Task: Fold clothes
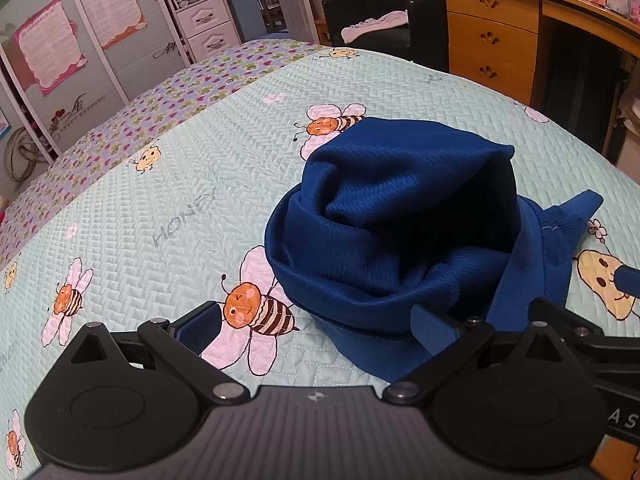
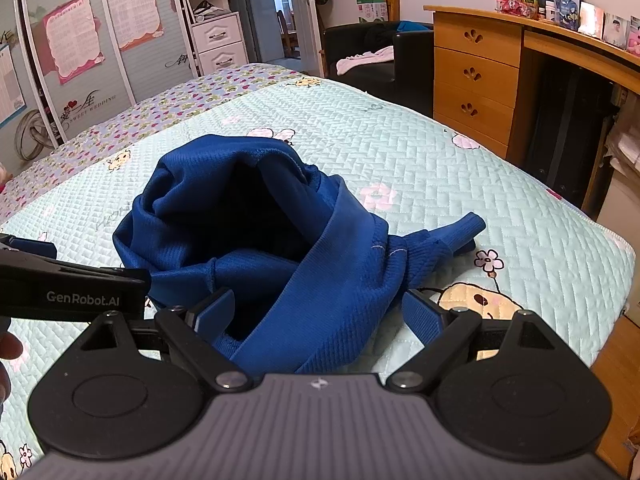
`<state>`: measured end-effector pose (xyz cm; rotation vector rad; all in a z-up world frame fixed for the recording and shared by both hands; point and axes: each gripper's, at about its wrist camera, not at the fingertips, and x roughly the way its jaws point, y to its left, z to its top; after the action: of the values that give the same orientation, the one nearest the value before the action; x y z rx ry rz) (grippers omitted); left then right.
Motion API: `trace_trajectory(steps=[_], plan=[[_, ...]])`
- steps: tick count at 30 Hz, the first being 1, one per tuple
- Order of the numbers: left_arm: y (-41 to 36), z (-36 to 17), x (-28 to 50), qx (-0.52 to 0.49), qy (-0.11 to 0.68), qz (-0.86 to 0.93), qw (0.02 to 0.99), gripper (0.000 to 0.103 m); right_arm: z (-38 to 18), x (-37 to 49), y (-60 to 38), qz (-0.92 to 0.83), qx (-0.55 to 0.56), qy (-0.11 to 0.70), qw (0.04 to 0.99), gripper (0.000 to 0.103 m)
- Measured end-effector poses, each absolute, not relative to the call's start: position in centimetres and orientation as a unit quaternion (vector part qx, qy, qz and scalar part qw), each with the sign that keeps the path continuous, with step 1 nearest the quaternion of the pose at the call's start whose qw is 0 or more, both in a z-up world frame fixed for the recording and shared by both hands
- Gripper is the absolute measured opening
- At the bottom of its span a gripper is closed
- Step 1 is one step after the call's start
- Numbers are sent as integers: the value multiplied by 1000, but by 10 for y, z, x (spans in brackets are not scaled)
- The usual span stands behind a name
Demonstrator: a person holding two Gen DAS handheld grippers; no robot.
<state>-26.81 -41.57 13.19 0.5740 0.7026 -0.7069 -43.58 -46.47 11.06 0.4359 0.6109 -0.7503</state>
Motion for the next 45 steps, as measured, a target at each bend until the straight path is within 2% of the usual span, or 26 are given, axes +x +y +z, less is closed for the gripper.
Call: trace_trajectory(steps=[23, 28, 34, 40, 45], plan=[[-401, 127, -263, 267, 345, -322, 840, 103, 105, -435, -455, -353, 206, 300, 862, 90], [-392, 122, -256, 260, 354, -318, 840, 103, 104, -444, -472, -354, 245, 286, 856, 90], [-370, 104, -246, 254, 373, -322, 832, 103, 111, -453, -480, -346, 218, 253, 877, 90], [-359, 90, -237, 237, 398, -317, 828, 103, 99, -451, -506, -338, 251, 231, 877, 90], [-354, 89, -237, 230, 404, -315, 827, 103, 88, -427, -522, -343, 253, 256, 868, 90]])
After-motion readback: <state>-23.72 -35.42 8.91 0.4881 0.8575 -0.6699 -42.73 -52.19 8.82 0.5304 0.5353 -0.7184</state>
